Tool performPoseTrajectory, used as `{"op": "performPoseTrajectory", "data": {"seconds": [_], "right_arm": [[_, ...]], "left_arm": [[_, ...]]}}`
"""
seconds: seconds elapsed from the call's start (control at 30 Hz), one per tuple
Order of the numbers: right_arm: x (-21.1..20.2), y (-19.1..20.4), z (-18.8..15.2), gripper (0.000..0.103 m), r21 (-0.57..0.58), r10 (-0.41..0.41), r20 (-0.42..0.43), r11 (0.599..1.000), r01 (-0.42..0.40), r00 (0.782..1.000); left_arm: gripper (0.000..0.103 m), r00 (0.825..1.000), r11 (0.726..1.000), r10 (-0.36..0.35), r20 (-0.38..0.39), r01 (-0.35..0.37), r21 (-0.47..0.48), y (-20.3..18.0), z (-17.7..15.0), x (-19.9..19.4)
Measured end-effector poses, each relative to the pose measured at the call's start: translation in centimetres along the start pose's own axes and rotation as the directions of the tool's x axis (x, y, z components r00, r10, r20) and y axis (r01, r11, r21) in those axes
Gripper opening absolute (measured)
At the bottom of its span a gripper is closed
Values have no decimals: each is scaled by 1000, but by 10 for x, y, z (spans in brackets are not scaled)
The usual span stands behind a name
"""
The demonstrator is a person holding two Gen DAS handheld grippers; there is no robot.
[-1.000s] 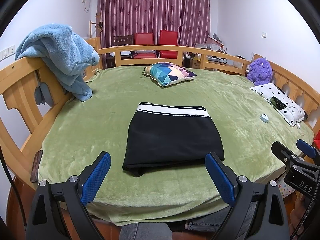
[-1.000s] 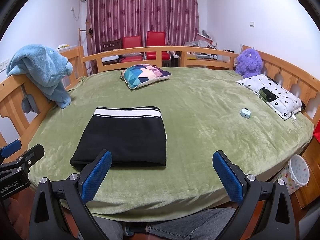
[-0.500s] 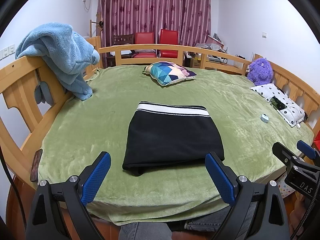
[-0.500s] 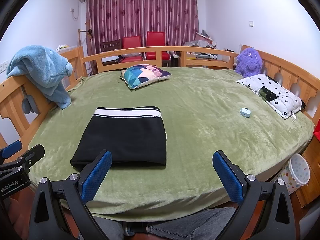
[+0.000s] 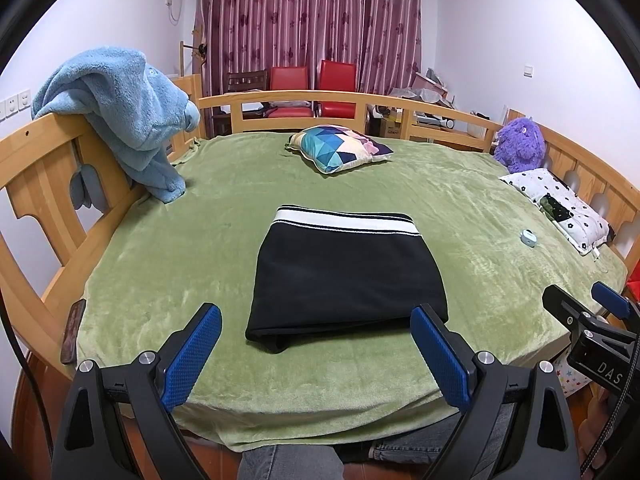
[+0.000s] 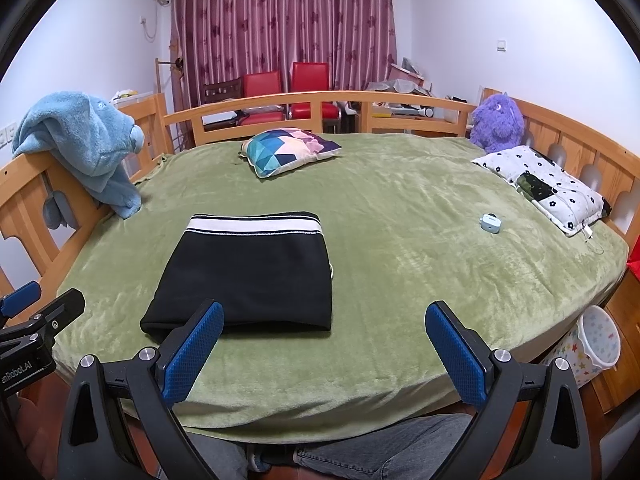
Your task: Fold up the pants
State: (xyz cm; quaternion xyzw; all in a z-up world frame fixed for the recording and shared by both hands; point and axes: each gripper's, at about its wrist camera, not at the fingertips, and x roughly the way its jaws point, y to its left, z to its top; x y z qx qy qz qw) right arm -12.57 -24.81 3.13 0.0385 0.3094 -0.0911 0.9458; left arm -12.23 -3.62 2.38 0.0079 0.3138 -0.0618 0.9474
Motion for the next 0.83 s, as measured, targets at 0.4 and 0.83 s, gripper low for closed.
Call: {"op": "performPoseTrajectory", "data": {"seconds": [0.4, 0.83], "right_arm": [[-4, 5, 0, 100, -11, -1, 11, 1000, 2, 1000], [-8, 8, 3, 100, -21, -7, 18, 1000, 7, 1000]], "left_arm": [[96, 1000, 1000, -3, 12, 3, -5, -3, -2, -6], [96, 1000, 1000, -11, 17, 12, -11, -5, 0, -12]]}}
